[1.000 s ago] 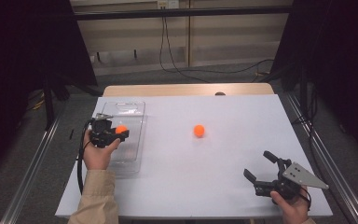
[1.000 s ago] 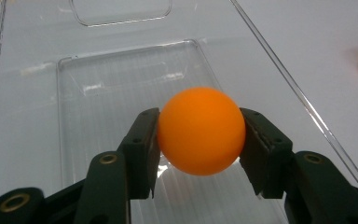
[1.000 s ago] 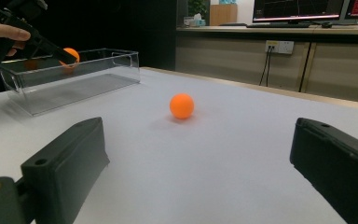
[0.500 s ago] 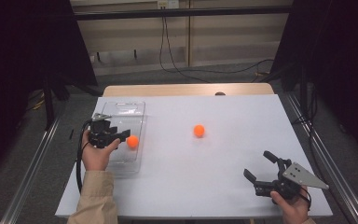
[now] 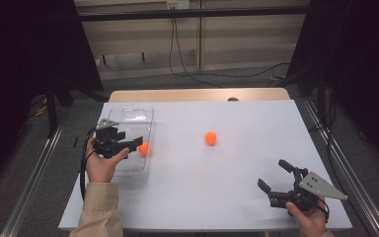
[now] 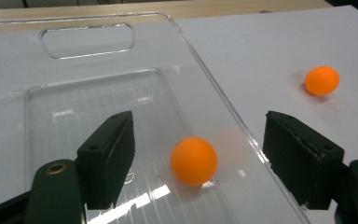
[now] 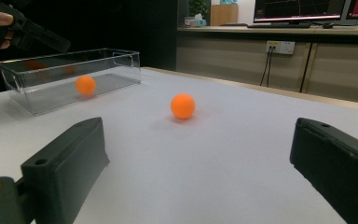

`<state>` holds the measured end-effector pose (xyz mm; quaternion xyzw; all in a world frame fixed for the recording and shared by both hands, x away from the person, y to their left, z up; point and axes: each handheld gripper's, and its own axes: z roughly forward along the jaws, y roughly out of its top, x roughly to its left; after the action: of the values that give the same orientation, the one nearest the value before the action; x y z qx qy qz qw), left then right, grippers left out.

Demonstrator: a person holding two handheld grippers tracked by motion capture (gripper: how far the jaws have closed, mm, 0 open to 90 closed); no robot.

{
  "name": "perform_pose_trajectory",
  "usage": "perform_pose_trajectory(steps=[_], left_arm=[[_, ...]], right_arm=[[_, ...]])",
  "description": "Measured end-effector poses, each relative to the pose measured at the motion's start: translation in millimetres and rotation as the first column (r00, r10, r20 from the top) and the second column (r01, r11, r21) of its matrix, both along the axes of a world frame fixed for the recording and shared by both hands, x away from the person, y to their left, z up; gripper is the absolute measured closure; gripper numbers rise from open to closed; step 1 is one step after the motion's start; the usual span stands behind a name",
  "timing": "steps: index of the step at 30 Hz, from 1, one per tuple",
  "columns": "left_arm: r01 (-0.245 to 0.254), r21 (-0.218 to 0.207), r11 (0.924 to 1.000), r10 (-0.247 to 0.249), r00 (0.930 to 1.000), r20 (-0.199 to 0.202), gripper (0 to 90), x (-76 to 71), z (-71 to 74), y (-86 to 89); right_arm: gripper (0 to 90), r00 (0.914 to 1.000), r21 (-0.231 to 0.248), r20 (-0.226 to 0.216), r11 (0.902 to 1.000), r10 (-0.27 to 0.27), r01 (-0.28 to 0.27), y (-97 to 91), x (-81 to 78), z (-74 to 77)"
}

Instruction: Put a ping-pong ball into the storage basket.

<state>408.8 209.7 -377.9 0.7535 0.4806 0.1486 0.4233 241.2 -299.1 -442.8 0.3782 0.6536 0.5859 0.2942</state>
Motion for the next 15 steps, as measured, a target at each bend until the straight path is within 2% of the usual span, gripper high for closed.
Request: perform_pose_trajectory(steps=[8,13,15], left_arm=[[0.060,-0.026,0.9979,-0.059,0.9979,0.029,18.8,-5.0,8.3,-7.2],[0.087,-0.056,0.9946,-0.085,0.9958,0.032,16.4,-6.8,10.9,-12.9],[0.098,-0.050,0.9939,-0.097,0.9947,0.033,15.7,-7.0,11.3,-14.7]], right_arm=[[3.1,1.0000,-0.003,-0.002,1.0000,0.001,-0.001,0.7,0.4,-0.2],[3.2,1.0000,-0.003,-0.002,1.0000,0.000,0.000,0.7,0.4,-0.3],[3.1,1.0000,-0.002,-0.002,1.0000,0.001,-0.001,0.7,0.3,-0.3]])
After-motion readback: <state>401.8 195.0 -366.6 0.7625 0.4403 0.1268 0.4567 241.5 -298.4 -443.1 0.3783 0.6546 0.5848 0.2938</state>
